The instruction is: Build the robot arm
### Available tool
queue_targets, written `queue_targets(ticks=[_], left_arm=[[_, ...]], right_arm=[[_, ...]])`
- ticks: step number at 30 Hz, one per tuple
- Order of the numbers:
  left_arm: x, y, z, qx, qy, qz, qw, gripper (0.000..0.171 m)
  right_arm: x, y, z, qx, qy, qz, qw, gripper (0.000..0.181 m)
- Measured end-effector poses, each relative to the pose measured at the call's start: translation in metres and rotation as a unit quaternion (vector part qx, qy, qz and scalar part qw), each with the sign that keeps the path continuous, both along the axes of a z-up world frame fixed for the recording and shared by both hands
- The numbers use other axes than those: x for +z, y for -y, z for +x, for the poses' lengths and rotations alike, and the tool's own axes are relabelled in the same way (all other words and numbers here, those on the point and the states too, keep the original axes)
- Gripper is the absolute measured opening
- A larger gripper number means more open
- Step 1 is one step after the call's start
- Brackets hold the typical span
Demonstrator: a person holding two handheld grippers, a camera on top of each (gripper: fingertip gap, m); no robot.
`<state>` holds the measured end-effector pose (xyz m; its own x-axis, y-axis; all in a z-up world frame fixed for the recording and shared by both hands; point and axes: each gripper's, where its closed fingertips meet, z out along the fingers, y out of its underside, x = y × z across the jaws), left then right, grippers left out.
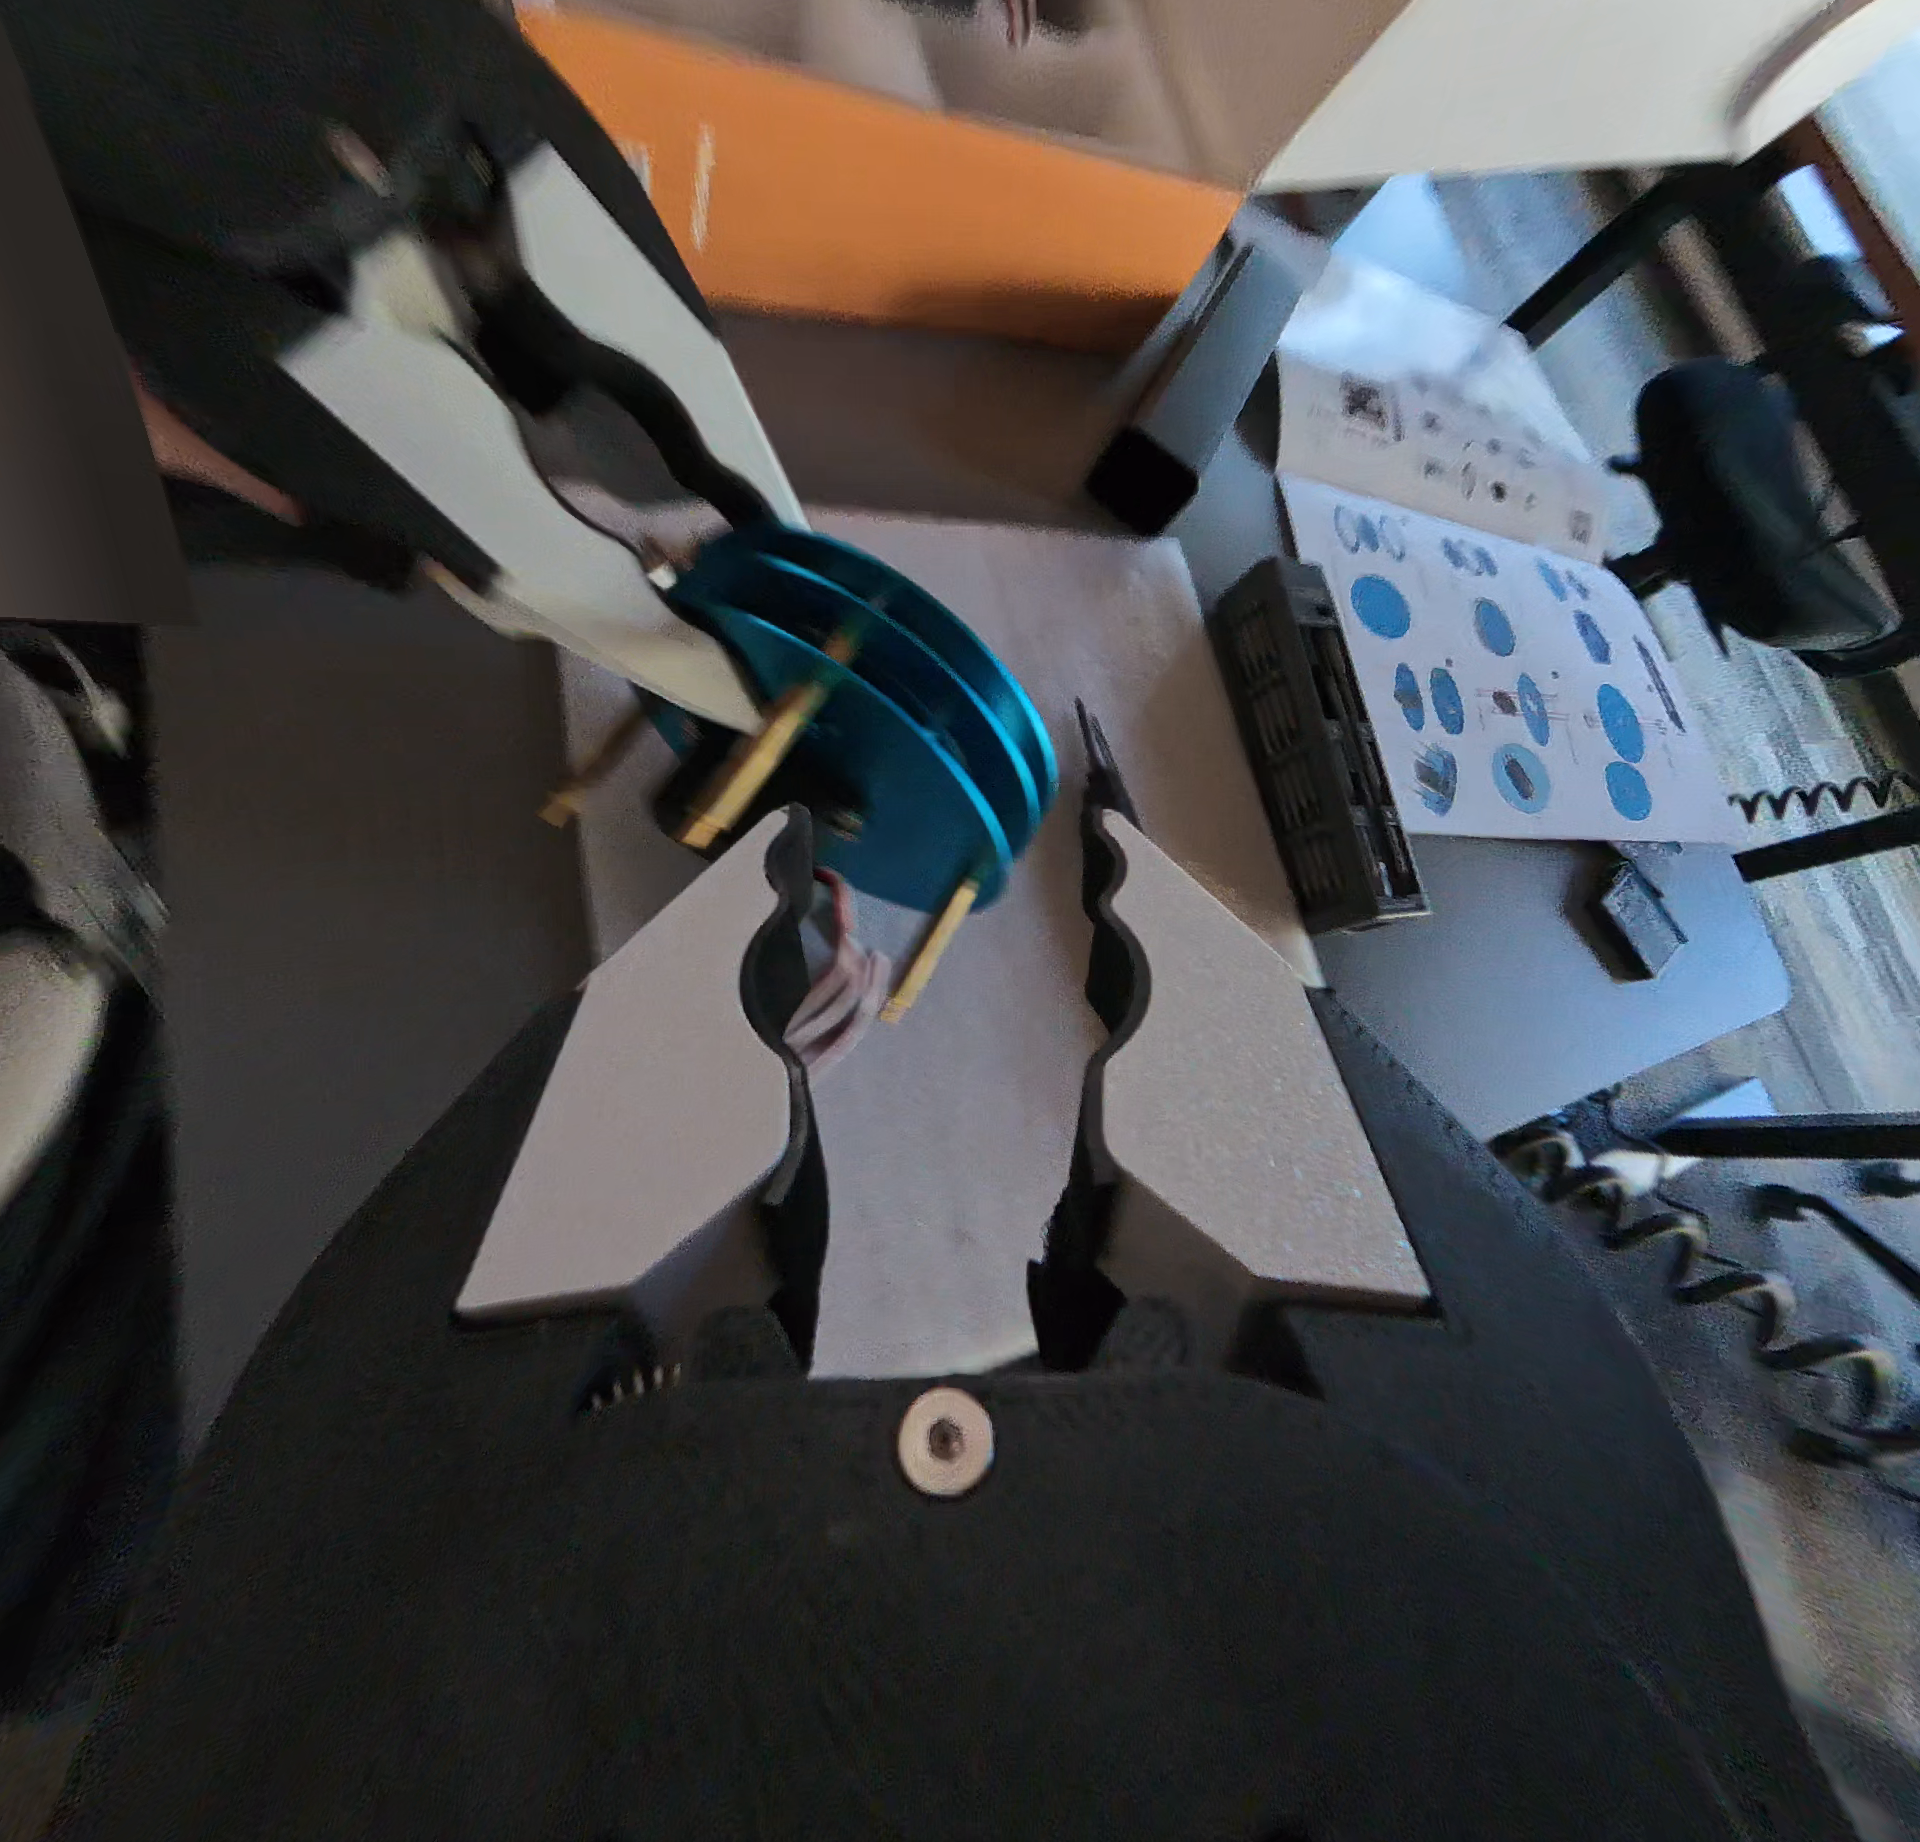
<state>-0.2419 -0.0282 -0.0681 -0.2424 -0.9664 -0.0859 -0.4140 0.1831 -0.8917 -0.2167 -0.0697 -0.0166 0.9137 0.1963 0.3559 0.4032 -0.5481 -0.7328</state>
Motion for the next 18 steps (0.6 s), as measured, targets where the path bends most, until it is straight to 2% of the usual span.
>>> queue_targets(ticks=[2,4,7,8,10,14,15,16,18], left_arm=[[0.000,-0.001,-0.001,0.006,0.006,-0.009,1.000,0.031],[0.000,-0.001,-0.002,0.009,0.009,-0.010,1.000,0.031],[0.000,0.001,-0.003,0.013,0.016,-0.005,1.000,0.031],[0.000,0.002,-0.003,0.013,0.018,-0.002,1.000,0.031],[0.000,0.004,-0.005,0.010,0.022,0.007,1.000,0.031],[0.000,0.005,-0.007,0.004,0.024,0.002,1.000,0.032],[0.000,0.006,-0.008,0.002,0.025,-0.003,1.000,0.032],[0.000,0.007,-0.009,-0.007,0.025,-0.009,1.000,0.032],[0.002,0.012,-0.012,-0.038,0.025,-0.024,0.999,0.042]], right_arm=[[0.009,0.002,-0.026,-0.046,-0.023,0.073,0.996,0.052],[0.006,-0.001,-0.042,-0.100,0.007,0.099,0.990,0.036],[-0.009,-0.004,-0.039,-0.166,0.182,0.058,0.967,0.025],[-0.013,-0.007,-0.039,-0.170,0.215,0.047,0.961,0.020],[-0.020,-0.015,-0.043,-0.174,0.205,0.039,0.962,0.014],[-0.028,-0.015,-0.029,-0.211,0.205,-0.001,0.956,0.015],[-0.032,-0.017,-0.033,-0.201,0.188,-0.005,0.961,0.005],[-0.031,-0.017,-0.032,-0.206,0.189,-0.002,0.960,0.004],[-0.031,-0.017,-0.032,-0.213,0.192,0.003,0.958,0.004]])
